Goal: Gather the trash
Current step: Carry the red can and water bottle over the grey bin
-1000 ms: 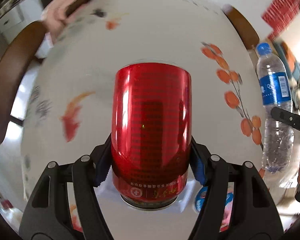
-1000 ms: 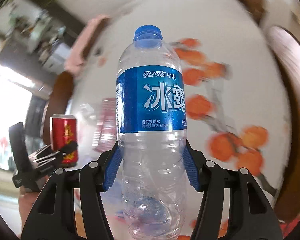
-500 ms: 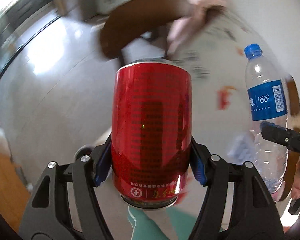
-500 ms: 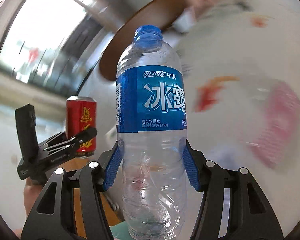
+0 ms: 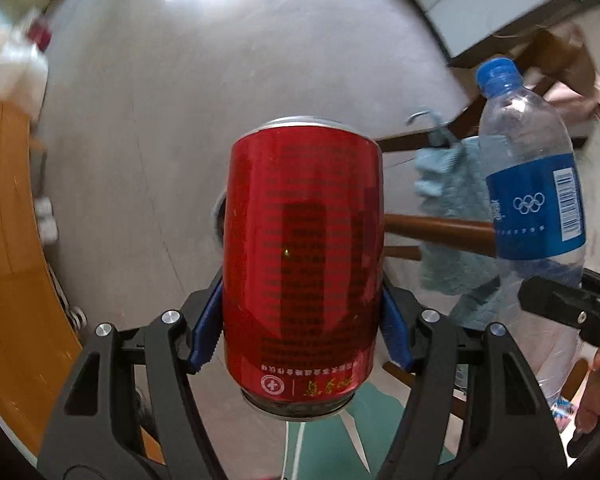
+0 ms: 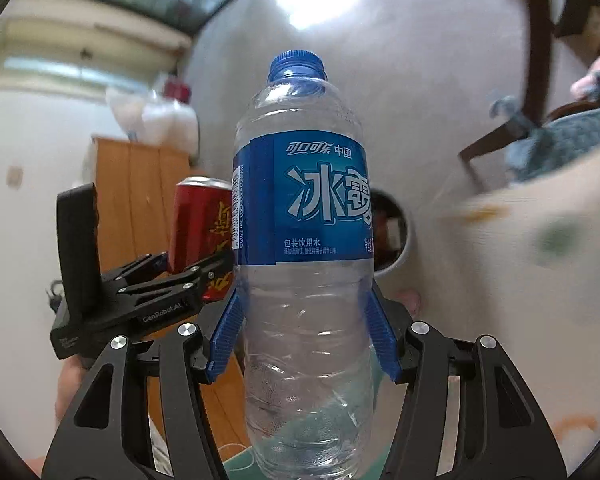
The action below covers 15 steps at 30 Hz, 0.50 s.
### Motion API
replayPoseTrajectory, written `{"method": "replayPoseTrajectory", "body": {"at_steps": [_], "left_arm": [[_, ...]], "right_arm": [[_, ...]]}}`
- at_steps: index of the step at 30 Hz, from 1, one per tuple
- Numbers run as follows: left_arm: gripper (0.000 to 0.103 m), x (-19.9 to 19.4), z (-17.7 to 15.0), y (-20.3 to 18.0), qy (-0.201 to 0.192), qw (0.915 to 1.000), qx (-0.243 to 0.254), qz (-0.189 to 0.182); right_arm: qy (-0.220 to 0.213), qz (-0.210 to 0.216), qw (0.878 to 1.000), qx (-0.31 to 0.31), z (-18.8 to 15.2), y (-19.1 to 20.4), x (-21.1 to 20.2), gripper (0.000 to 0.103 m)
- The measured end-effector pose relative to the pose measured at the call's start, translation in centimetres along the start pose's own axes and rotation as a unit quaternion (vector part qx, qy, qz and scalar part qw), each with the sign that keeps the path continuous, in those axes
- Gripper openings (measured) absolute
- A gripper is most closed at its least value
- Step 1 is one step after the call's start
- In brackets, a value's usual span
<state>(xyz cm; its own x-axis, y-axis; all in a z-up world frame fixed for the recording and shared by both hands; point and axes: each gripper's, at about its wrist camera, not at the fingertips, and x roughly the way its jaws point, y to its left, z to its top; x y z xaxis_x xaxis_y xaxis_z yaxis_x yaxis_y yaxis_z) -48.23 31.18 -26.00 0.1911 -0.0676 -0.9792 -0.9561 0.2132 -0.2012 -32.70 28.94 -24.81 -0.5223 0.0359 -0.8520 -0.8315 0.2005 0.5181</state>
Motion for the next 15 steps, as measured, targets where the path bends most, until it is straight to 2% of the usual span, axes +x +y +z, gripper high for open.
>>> {"method": "replayPoseTrajectory", "body": {"at_steps": [3,7,13,15], "left_arm": [[0.063,4.0,0.4,2.9,0.029,0.9991,-0.03,-0.01],[0.063,9.9,0.9,5.5,0.057,0.9966,-0.056,-0.022],[0.064,18.1,1.6,8.1,0.101,0.991,-0.078,-0.039],[0.064,20.8,1.4,8.7,0.119,0.9896,-0.075,-0.03]], "right_arm": [[0.045,-0.007,0.999,0.009,1.3,-0.2,5.8,0.058],[0.104,-0.014,0.994,0.042,2.0,-2.5,13.7,0.058],[0.161,-0.035,0.984,0.075,4.0,-5.6,23.4,0.059],[0.171,-0.046,0.981,0.081,4.6,-6.6,26.1,0.059]]}}
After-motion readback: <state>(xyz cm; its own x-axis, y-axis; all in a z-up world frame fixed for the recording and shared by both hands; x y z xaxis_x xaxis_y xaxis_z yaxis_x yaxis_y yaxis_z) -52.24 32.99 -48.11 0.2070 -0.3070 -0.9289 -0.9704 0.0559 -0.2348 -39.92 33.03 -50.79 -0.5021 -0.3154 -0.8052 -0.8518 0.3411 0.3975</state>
